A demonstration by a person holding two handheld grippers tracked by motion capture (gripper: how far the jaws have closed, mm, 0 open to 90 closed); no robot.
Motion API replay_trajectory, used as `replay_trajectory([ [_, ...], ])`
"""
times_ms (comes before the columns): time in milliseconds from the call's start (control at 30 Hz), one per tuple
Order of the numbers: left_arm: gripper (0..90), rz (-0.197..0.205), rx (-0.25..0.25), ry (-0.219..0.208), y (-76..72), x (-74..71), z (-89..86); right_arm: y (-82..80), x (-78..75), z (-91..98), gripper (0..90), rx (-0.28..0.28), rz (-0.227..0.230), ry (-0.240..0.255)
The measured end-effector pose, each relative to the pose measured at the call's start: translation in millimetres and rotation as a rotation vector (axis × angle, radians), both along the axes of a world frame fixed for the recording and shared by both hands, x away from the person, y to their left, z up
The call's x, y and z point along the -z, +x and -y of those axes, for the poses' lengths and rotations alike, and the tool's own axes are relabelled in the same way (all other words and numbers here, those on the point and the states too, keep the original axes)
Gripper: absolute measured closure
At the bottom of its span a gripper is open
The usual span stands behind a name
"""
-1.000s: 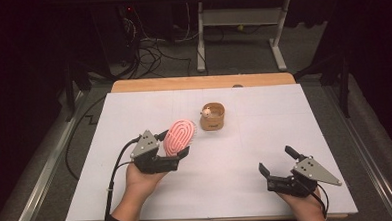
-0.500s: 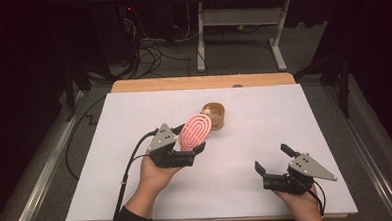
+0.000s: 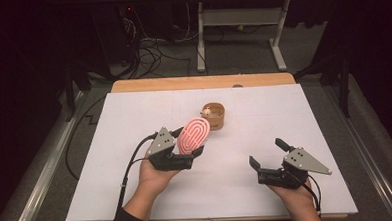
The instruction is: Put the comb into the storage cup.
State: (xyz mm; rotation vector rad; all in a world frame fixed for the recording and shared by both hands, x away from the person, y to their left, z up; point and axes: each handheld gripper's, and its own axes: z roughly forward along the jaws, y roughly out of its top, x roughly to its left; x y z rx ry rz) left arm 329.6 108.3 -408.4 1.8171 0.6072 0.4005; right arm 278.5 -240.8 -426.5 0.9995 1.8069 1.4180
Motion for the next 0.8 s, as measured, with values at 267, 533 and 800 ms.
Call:
replay_trajectory([
  [267,18.2,-0.016,-0.001,-0.012,-4.9,-1.2,3.8,9.2,-2.4,-6.1,0.7,-0.027,-0.046,0.026],
  [533,18.2,0.007,0.003,-0.013,-8.4,-3.4,6.5,17.5,-2.2,-18.8,0.7,-0.044,-0.045,0.003],
  [800,18.2,0.005,0.006,-0.001,-9.6,-1.4,9.4,22.2,-8.8,-24.1,1.4,-0.053,-0.042,0.024],
])
